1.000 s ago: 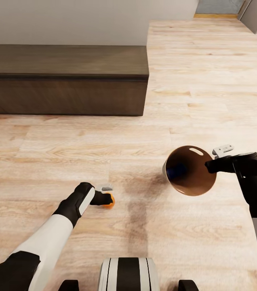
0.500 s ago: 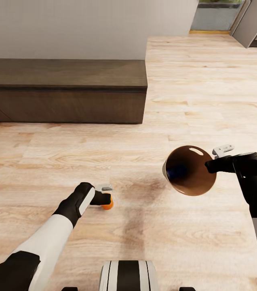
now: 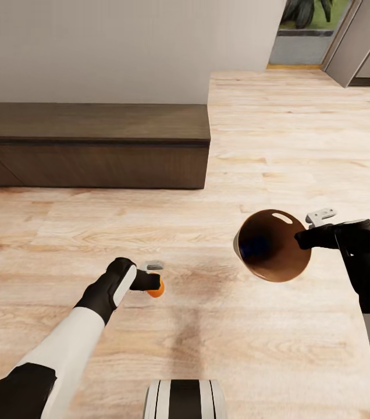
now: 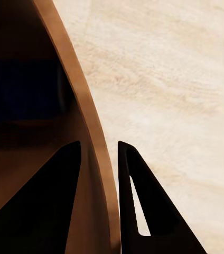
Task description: Put the three can of soda from the living room inside the tash can in the kitchen.
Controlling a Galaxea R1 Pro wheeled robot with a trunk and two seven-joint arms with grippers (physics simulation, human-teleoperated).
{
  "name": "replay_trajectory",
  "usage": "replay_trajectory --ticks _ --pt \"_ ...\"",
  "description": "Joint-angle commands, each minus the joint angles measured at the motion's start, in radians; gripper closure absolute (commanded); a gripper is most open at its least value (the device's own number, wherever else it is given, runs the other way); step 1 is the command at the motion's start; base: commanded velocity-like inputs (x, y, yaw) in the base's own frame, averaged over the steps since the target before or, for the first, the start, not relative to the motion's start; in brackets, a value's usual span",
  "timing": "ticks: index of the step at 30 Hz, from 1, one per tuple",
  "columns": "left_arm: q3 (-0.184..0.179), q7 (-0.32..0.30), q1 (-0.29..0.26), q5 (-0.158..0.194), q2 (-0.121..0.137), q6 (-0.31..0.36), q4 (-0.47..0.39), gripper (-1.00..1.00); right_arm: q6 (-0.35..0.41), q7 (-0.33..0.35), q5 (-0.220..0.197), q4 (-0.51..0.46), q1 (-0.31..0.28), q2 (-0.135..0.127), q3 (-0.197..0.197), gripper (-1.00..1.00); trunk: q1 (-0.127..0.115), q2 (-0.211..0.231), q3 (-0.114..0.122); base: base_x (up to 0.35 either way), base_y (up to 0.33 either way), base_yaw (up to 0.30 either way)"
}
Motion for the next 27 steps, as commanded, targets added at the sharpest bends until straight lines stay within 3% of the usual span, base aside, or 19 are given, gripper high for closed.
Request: replay_trajectory --ticks 1,6,9,13,16,18,20,22,25,27 --pt "-0.001 -0.002 0.0 -0.001 0.001 0.029 -0.036 1.0 0.003 0.007 -0.013 0.001 0.0 0.0 0.0 1.0 -0.004 0.007 0.003 0.0 0.0 0.0" --pt "-0.004 -0.006 -0.004 0.0 0.006 0.099 -0.166 1.0 0.003 0.057 -0.015 0.008 0.0 -0.003 -0.003 1.0 -0.023 0.042 0.019 0.0 0.0 0.0" --pt "-0.002 -0.014 -0.034 0.002 0.013 0.099 -0.267 1.0 0.003 0.173 -0.011 0.008 0.0 -0.01 -0.009 1.0 -0.034 0.063 0.028 0.0 0.0 0.0" --pt "-0.001 -0.065 -0.06 0.003 0.031 0.099 -0.282 1.0 0.003 0.225 -0.011 0.011 0.0 -0.013 -0.017 1.0 -0.05 0.091 0.041 0.0 0.0 0.0" --pt "0.0 -0.22 -0.126 0.003 0.082 0.099 -0.269 1.0 0.003 0.289 -0.011 0.014 -0.001 -0.015 -0.021 1.0 -0.061 0.112 0.05 0.0 0.0 0.0" --pt "0.001 -0.278 -0.155 0.002 0.099 0.099 -0.246 1.0 0.003 0.307 -0.011 0.014 -0.001 -0.016 -0.022 1.0 -0.069 0.126 0.057 0.0 0.0 0.0" --pt "0.001 -0.371 -0.215 0.002 0.123 0.099 -0.174 1.0 0.003 0.324 -0.011 0.014 -0.002 -0.016 -0.022 1.0 -0.077 0.14 0.063 0.0 0.0 0.0" --pt "0.001 -0.485 -0.288 0.001 0.148 0.099 -0.052 1.0 0.003 0.333 -0.01 0.014 -0.002 -0.017 -0.023 1.0 -0.084 0.154 0.069 0.0 0.0 0.0" --pt "-0.002 -0.711 -0.442 -0.004 0.172 0.099 0.195 1.0 0.003 0.34 -0.01 0.014 -0.001 -0.017 -0.022 1.0 -0.096 0.175 0.078 0.0 0.0 0.0" --pt "-0.003 -0.759 -0.483 -0.005 0.175 0.099 0.245 1.0 0.003 0.341 -0.011 0.014 -0.001 -0.017 -0.022 1.0 -0.103 0.189 0.085 0.0 0.0 0.0"
